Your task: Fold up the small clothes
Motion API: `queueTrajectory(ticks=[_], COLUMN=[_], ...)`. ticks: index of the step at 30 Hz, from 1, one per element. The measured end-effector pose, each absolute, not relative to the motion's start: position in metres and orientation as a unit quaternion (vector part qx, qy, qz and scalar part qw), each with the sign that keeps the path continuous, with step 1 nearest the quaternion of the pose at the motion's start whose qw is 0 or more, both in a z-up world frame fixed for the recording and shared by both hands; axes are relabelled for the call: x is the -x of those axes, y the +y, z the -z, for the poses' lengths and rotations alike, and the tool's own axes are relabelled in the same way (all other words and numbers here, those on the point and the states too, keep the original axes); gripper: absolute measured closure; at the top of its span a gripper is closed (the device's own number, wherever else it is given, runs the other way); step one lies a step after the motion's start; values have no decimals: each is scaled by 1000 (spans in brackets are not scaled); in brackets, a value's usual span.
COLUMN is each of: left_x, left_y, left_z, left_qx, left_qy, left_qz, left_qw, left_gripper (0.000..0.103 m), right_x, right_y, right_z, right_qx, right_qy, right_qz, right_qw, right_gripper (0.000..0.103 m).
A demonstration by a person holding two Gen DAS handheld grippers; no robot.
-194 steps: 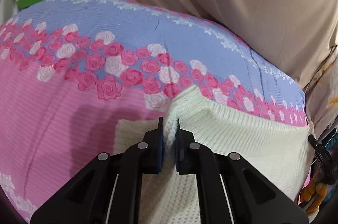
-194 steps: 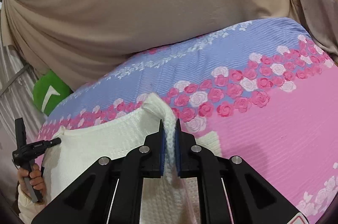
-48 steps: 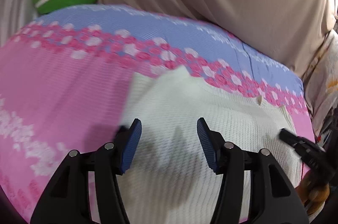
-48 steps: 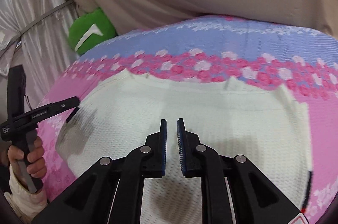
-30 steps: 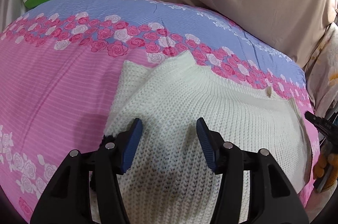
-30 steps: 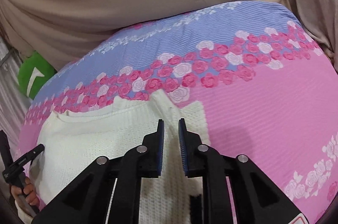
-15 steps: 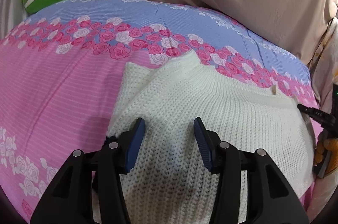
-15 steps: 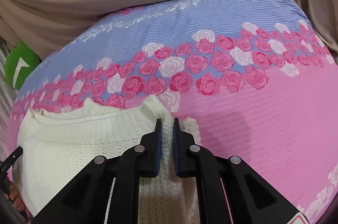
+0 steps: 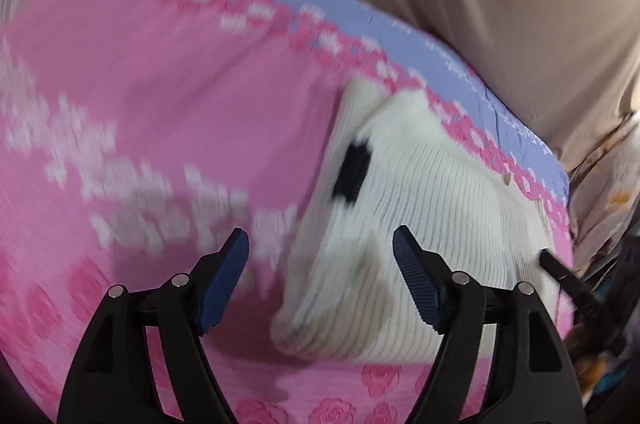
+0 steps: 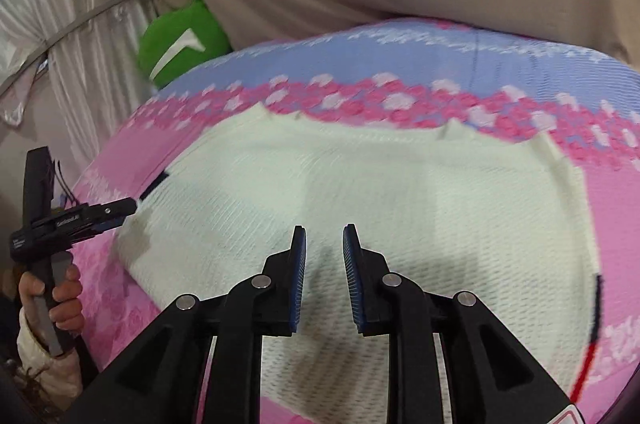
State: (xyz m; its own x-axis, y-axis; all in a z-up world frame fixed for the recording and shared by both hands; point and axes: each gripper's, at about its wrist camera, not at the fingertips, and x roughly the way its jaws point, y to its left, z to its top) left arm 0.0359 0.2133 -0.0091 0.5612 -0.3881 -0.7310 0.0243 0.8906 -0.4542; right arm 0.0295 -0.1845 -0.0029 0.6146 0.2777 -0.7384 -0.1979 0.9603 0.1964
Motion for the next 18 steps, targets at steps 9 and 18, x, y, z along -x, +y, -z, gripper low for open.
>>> queueTrajectory(ticks=[9, 18], left_x=[-41, 8], left_y=[173, 37], left_z=[-1, -115], left_qx=[201, 75], left_qy=[434, 307], left_qz=[164, 325], left_qw=[863, 891], left_gripper=[74, 78], right_x=[-34, 19], right_y=[-196, -265], right_z=[27, 2], right_qx=[-102, -180], right_qy=[427, 378], right_qz=[-146, -130], right_qw=[886, 899], right_gripper=[84, 75])
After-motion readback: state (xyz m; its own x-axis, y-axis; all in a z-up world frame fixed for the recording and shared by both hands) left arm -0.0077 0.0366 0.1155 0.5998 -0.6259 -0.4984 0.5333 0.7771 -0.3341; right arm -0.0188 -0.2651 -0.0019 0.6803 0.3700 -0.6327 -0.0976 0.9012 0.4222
